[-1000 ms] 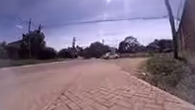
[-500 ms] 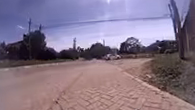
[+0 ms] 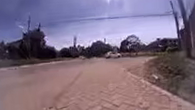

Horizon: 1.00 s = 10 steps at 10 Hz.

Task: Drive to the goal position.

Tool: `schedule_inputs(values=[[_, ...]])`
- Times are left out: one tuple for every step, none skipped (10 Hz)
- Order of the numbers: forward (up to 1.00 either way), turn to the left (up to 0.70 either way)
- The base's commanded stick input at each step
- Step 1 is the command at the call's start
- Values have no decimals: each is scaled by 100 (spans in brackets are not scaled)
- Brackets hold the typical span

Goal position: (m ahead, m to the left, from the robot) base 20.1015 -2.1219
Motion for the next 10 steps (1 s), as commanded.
schedule_inputs(values=[[70,0],[70,0],[70,0],[70,0],[70,0],[70,0],[70,0],[70,0],[70,0],[70,0]])
